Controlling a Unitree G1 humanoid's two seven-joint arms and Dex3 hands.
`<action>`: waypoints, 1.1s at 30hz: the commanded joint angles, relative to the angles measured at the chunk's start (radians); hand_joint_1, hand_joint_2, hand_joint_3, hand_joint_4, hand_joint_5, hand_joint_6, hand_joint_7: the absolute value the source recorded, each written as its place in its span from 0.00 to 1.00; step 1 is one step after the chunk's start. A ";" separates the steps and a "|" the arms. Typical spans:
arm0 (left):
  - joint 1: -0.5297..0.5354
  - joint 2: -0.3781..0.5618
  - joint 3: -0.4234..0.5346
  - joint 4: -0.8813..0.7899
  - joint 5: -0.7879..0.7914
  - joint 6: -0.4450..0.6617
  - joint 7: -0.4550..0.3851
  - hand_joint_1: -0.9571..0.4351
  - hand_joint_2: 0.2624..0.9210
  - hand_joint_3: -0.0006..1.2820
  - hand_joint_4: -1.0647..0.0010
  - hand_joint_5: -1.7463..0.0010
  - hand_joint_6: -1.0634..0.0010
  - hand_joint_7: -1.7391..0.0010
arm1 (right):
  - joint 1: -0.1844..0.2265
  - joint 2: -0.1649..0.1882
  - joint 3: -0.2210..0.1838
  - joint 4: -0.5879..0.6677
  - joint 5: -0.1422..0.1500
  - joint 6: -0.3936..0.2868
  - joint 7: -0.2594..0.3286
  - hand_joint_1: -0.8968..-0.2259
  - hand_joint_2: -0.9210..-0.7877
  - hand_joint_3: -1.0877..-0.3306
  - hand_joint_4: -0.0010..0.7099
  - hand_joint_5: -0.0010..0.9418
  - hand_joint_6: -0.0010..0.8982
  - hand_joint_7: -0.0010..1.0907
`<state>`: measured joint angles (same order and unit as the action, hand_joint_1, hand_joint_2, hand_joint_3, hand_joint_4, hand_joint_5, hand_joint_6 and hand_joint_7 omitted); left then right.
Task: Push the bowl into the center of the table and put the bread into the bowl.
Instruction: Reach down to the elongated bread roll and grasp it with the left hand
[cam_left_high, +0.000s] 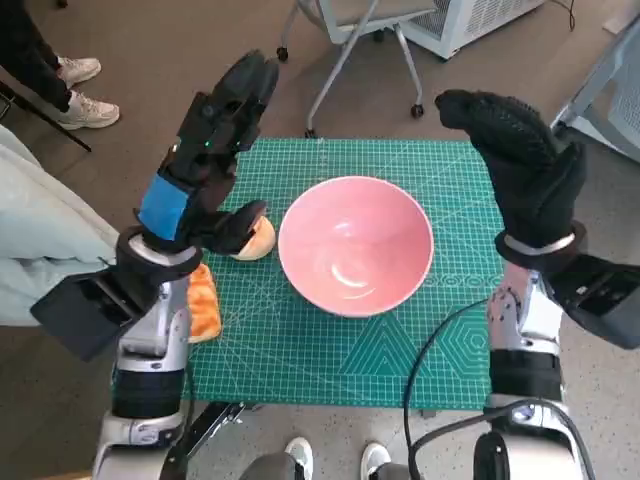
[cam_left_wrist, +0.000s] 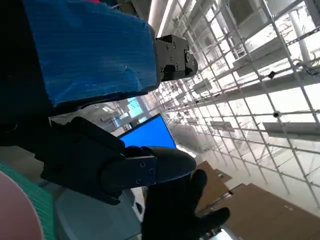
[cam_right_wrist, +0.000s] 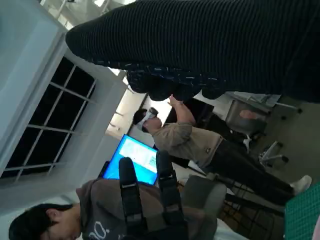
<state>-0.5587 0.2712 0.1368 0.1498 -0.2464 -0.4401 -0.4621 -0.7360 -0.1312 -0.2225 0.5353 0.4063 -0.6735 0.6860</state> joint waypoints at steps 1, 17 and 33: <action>0.008 0.140 0.056 0.011 0.043 -0.028 -0.037 0.17 1.00 0.39 0.92 0.99 0.98 0.80 | 0.039 0.009 0.017 -0.026 -0.004 0.028 -0.017 0.31 0.00 0.45 0.22 0.01 0.23 0.10; 0.202 0.676 0.111 -0.278 0.219 0.399 -0.258 0.69 0.77 0.02 0.77 1.00 0.75 0.88 | 0.040 0.019 0.026 -0.035 0.003 0.044 -0.036 0.31 0.00 0.45 0.22 0.01 0.21 0.13; 0.297 0.813 0.074 -0.420 0.361 0.426 -0.322 0.85 0.82 0.02 0.78 1.00 0.68 0.97 | 0.013 0.029 0.034 0.003 -0.003 0.031 -0.032 0.35 0.00 0.43 0.19 0.00 0.00 0.48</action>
<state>-0.2792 1.0633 0.2278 -0.2611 0.0845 0.0229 -0.7766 -0.7267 -0.1063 -0.1926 0.5238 0.4067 -0.6441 0.6564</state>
